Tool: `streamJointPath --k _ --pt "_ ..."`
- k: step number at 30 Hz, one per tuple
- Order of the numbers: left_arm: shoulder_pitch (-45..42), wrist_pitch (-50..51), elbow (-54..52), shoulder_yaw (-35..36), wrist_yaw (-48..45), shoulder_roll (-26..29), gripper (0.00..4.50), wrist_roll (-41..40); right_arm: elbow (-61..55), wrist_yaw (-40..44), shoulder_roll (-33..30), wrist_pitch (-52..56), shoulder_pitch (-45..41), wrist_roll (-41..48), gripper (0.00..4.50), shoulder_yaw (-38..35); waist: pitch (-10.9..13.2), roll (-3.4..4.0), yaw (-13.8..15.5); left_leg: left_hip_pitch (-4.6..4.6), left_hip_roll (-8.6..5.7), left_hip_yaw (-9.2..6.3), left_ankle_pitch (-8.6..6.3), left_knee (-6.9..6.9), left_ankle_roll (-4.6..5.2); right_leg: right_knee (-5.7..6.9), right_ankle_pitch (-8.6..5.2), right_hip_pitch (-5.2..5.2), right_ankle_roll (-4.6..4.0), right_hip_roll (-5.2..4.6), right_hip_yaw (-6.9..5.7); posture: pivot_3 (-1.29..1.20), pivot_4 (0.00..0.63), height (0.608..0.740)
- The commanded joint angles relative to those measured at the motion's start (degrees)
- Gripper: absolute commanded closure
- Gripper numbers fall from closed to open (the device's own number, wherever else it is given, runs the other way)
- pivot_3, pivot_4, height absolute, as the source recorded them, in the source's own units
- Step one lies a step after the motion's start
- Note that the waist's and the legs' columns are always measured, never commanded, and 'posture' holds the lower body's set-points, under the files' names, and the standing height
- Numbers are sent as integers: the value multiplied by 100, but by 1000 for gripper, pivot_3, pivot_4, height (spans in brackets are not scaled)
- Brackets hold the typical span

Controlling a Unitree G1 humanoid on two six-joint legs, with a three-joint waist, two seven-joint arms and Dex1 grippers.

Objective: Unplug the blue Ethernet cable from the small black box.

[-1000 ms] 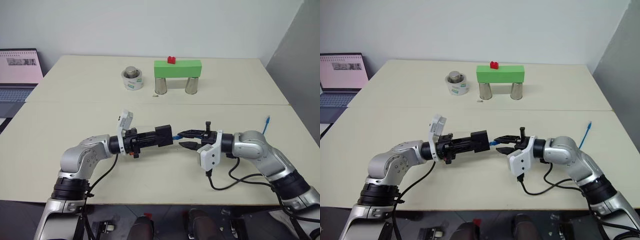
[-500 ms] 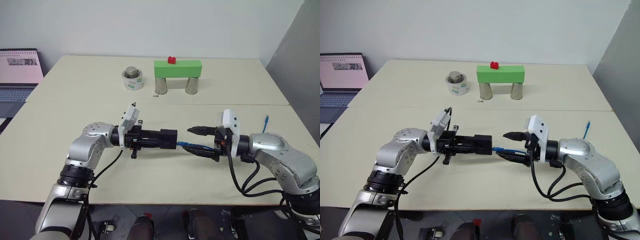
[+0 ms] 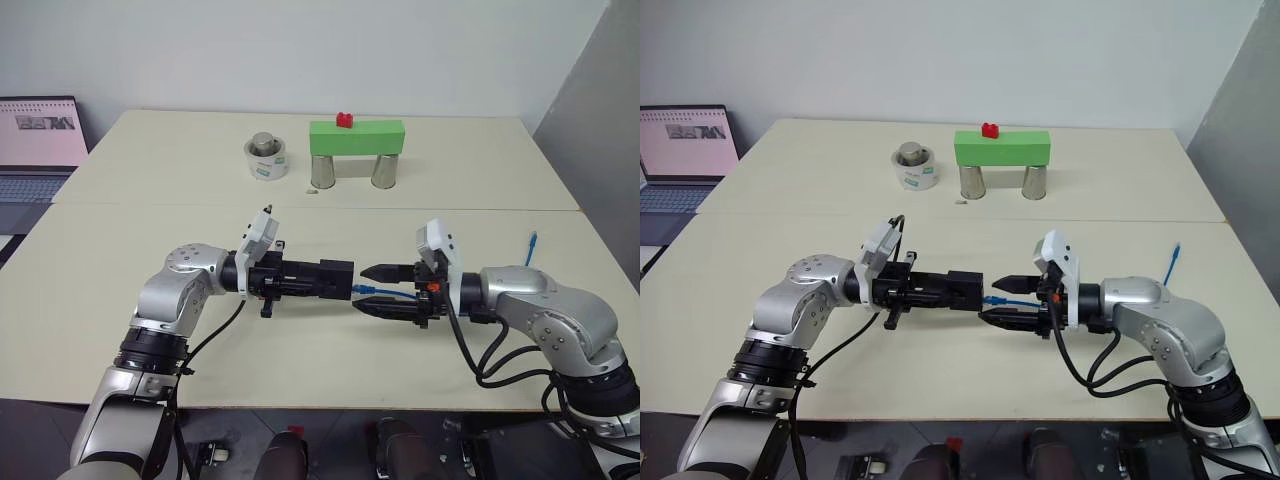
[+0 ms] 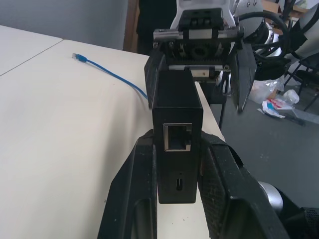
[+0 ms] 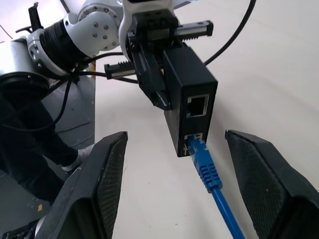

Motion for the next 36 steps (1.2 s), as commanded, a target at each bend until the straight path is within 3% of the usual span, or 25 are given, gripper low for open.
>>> streamJointPath --k 1,12,13,14,15,25,36 --pt "-47 -59 -144 104 21 32 3736 -15 -34 11 68 -90 -146 -78 1187 33 0 0 0 0 0 0 0 0 0 0 0 0 0 0 0 0 150 740" --pt "-10 -50 -193 120 40 40 3736 -27 43 30 198 -58 -184 -79 1187 44 0 0 -1 -1 0 -1 0 0 0 -1 0 -1 0 0 0 0 150 740" --pt "-13 -47 -192 121 46 35 3736 -29 56 43 189 -69 -187 -95 1556 49 0 0 -1 -1 0 0 0 0 0 -1 0 -1 0 0 0 0 150 740" --pt "-16 -45 -191 121 50 31 3736 -31 65 52 183 -77 -189 -107 1572 53 0 0 -1 -1 0 0 0 0 0 -1 0 -1 0 0 0 0 150 740" --pt "-19 -43 -190 121 54 29 3736 -33 73 58 179 -82 -191 -118 1959 57 0 0 -1 -1 0 -1 0 -1 0 -1 0 -1 0 0 -1 0 150 740" --pt "-24 -38 -207 121 25 15 3736 -50 190 292 51 -214 -229 -314 4126 152 0 0 -2 -1 0 0 0 -1 0 -2 0 -1 0 0 -1 0 150 740" --pt "42 -59 -266 82 -94 137 3736 6 339 714 -117 -257 -427 -522 4278 262 0 0 -4 -1 0 0 0 -2 0 -2 0 -2 0 0 -1 0 150 740"
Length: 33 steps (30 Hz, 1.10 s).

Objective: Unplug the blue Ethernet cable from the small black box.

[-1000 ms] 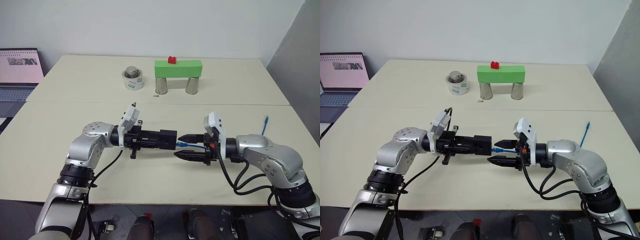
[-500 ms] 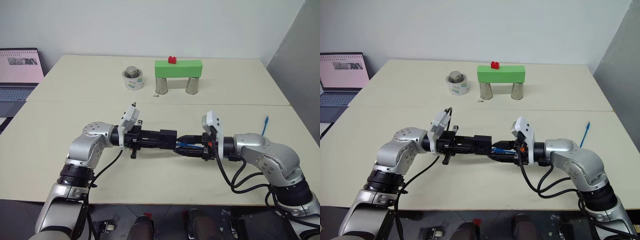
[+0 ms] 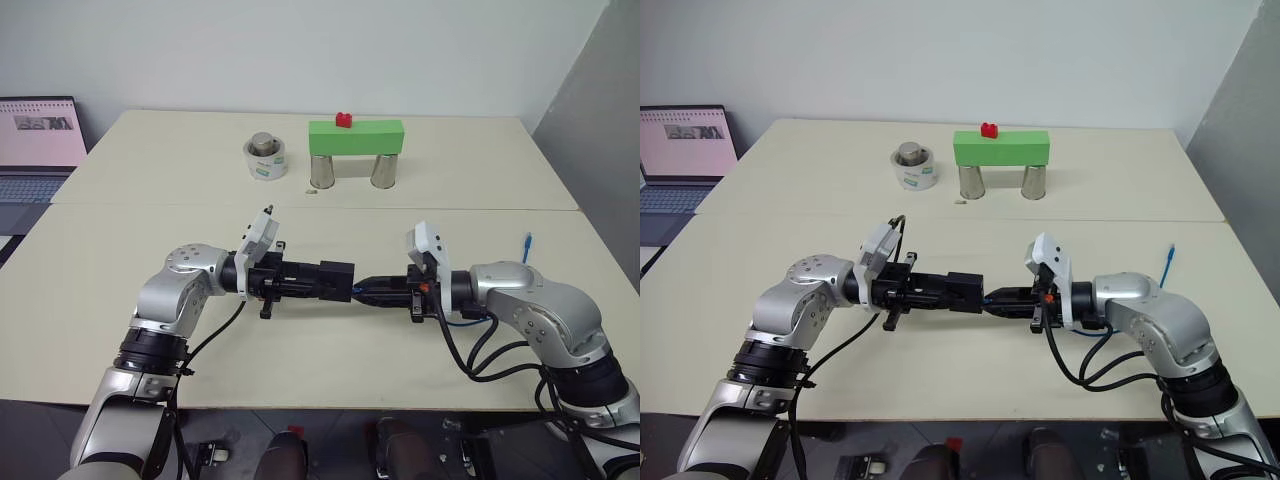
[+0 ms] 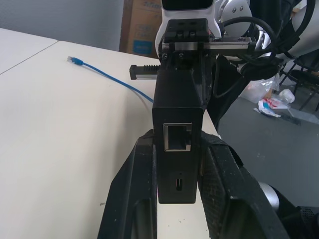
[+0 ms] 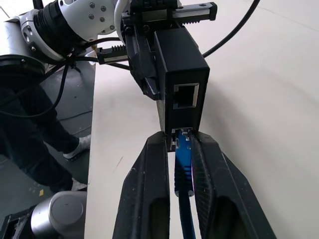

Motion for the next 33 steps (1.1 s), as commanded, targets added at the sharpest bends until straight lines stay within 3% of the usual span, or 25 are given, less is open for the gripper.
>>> streamJointPath --k 1,10,16,18,21,25,33 --pt "-2 -117 -124 57 -81 190 3736 85 -10 212 -161 -117 -105 -108 4478 20 0 0 1 0 0 -1 0 -1 0 0 0 0 0 0 -1 0 150 740" --pt "-96 -437 211 132 -15 465 3736 332 76 412 -547 -245 -13 -225 4500 -93 0 0 2 -2 0 -1 0 -1 0 -2 0 -1 0 0 -1 0 150 740" --pt "-106 -455 212 114 34 420 3736 292 -38 272 -425 -134 -8 25 4500 -230 0 0 2 -2 0 -1 0 -1 0 -2 0 -1 0 0 -1 0 150 740" --pt "-83 -431 146 69 37 363 3736 268 -62 129 -302 -99 -28 104 3828 -280 0 0 2 -2 0 -1 0 -1 0 -2 0 -1 0 0 0 0 150 740" --pt "-66 -395 72 14 45 280 3736 223 -186 22 -179 67 -38 324 3267 -375 0 0 -5 -2 1 -1 0 -2 0 -1 0 -4 0 1 0 0 150 740" --pt "-89 -345 65 9 19 237 3736 184 -344 -56 -157 331 9 559 2196 -552 0 0 1 -6 1 -1 0 -2 0 -1 0 -5 0 0 -1 0 150 740" --pt "-104 -285 56 11 -46 227 3736 163 -331 -376 -22 144 197 257 2174 -409 0 0 1 -7 0 1 0 -2 0 -1 0 -7 0 0 1 0 150 740"
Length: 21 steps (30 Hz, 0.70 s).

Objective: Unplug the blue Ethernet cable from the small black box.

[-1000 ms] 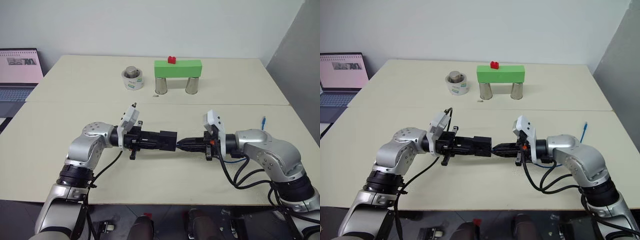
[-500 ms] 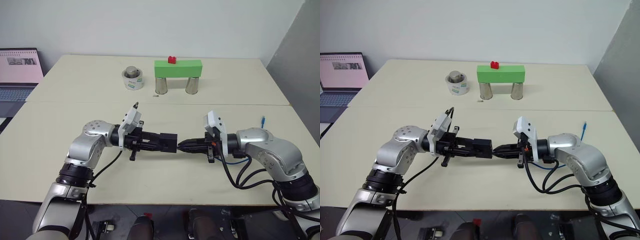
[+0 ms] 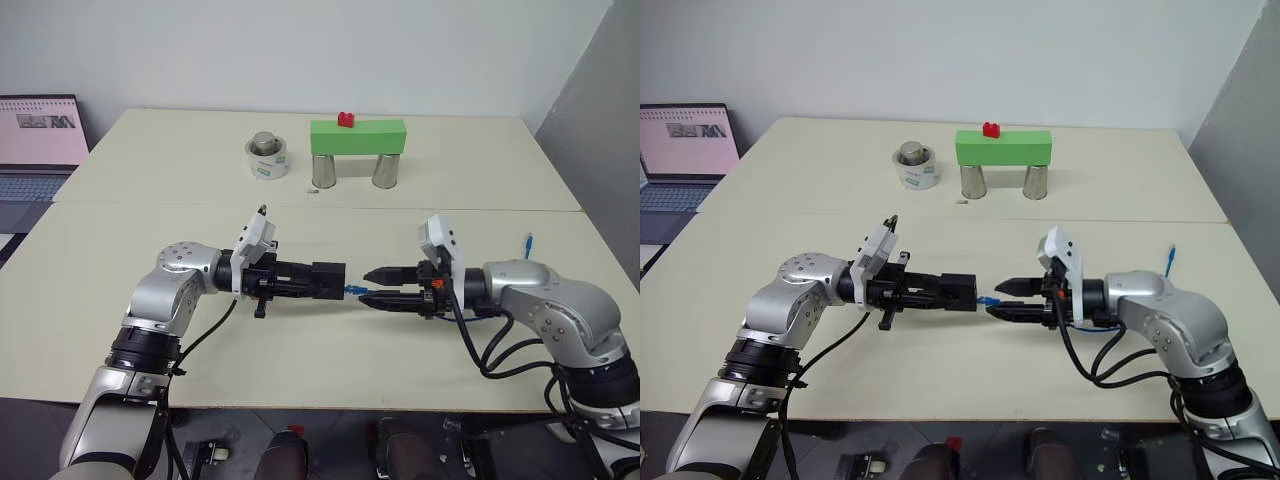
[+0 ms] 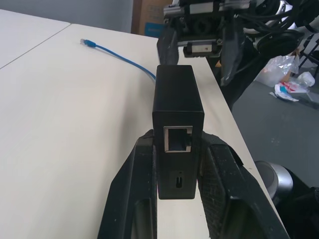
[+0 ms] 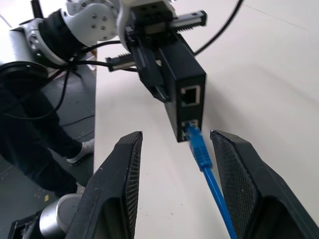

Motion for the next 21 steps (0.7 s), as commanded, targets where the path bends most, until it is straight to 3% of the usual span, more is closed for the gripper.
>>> streamJointPath --k 1,21 --pt "-69 16 -154 97 -56 2 3736 -85 -130 -118 107 -149 -11 -68 2174 -11 0 0 -5 1 0 -1 0 0 0 1 0 0 0 0 0 0 150 740" --pt "-112 108 -162 120 -51 -53 3736 -126 127 -188 537 -76 -26 -120 2174 208 0 0 -6 0 1 0 0 0 0 1 0 -1 0 1 0 0 150 740"
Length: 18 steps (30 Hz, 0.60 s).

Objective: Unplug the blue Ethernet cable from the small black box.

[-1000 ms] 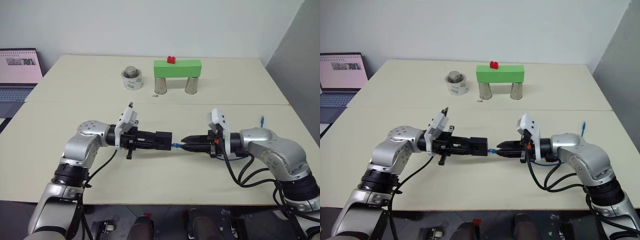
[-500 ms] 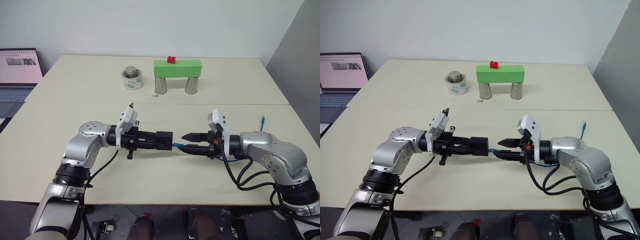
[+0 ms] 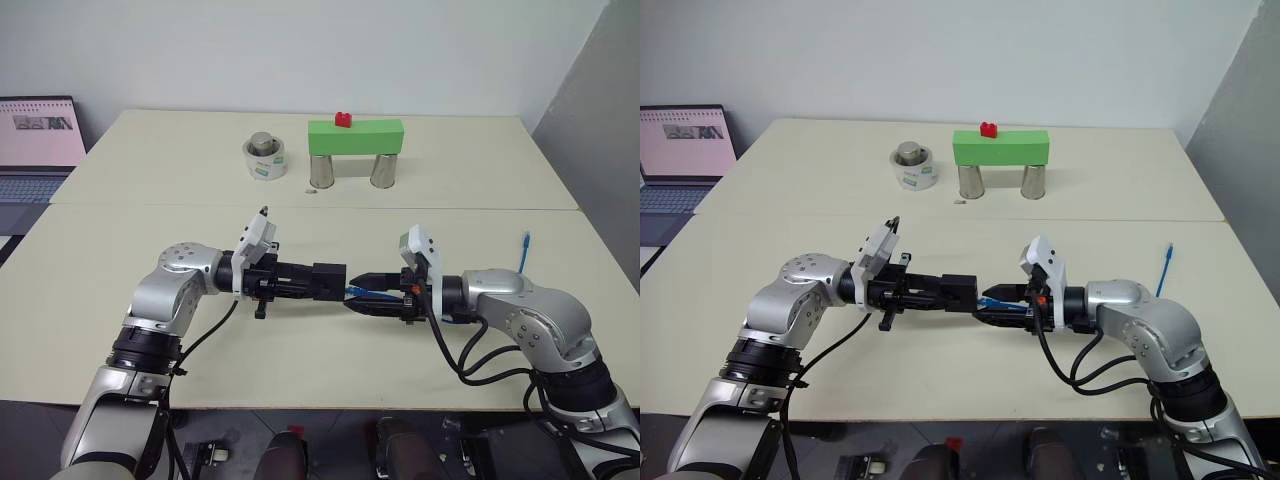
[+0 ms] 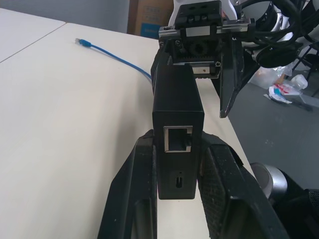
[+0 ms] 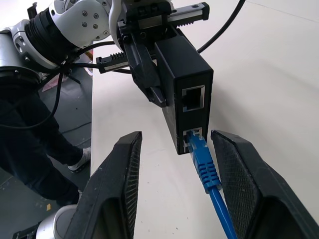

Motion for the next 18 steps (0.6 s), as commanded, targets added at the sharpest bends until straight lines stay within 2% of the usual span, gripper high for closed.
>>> streamJointPath --k 1,5,8,15,18 --pt "-99 22 -173 121 -12 -26 3736 -113 -36 20 26 -85 -22 15 2174 -78 0 0 0 0 0 0 0 0 0 0 0 0 0 0 0 0 150 740" --pt "-91 24 -185 113 -15 -38 3736 -101 17 18 37 -122 -48 -36 2174 -54 0 0 0 0 0 -1 0 -1 0 0 0 0 0 0 0 0 150 740" --pt "-81 46 -211 120 -11 -43 3736 -105 20 29 21 -152 -46 -92 2681 -24 0 0 0 0 0 0 0 0 0 0 0 0 0 0 0 0 150 740" --pt "-60 49 -222 117 -10 -51 3736 -94 42 78 3 -232 -50 -209 4352 26 0 0 0 0 0 0 0 0 0 0 0 0 0 0 0 0 150 740" --pt "-66 49 -208 126 -6 -60 3736 -97 49 107 -14 -253 -62 -237 4473 41 0 0 -1 0 0 0 0 0 0 0 0 0 0 0 0 0 150 740"
